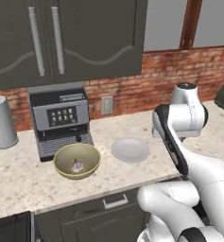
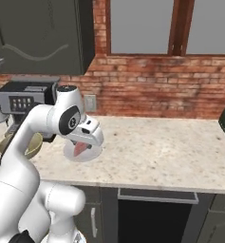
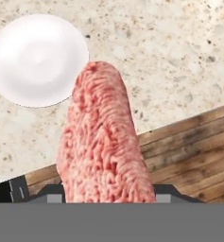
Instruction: Place the steak on the plate and place the garlic on the same plate.
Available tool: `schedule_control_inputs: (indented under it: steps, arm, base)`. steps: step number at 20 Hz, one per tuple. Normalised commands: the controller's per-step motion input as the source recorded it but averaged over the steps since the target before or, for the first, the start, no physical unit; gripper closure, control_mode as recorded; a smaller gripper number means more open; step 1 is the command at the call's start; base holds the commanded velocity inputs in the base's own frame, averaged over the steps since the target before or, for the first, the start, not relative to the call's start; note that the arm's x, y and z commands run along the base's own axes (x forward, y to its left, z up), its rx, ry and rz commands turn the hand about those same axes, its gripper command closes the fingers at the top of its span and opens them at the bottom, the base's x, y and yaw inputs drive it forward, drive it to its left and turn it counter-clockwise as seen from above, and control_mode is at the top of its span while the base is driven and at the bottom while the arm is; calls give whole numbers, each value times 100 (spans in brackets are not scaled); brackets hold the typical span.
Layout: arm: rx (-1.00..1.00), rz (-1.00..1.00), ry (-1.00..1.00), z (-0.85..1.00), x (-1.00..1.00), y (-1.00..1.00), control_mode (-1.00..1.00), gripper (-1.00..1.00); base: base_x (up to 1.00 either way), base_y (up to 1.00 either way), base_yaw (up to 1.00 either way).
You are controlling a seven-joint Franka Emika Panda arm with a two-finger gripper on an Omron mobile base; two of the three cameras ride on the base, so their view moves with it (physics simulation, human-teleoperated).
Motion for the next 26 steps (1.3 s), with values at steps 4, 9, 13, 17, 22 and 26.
schedule_control_inputs:
  steps: [4, 9, 13, 17, 22, 26]
  arm:
    - [0, 0, 0, 0, 0, 0, 100, 100]
    - [0, 0, 0, 0, 0, 0, 100, 100]
    - [0, 0, 0, 0, 0, 0, 100, 100]
    - [0, 0, 0, 0, 0, 0, 100, 100]
    - [0, 0, 0, 0, 0, 0, 100, 100]
    - [0, 0, 0, 0, 0, 0, 100, 100]
  base:
    - [44, 5, -1]
    - [37, 9, 11]
    - [6, 4, 21]
    - [0, 29, 22]
    - [0, 30, 22]
    - [11, 20, 14]
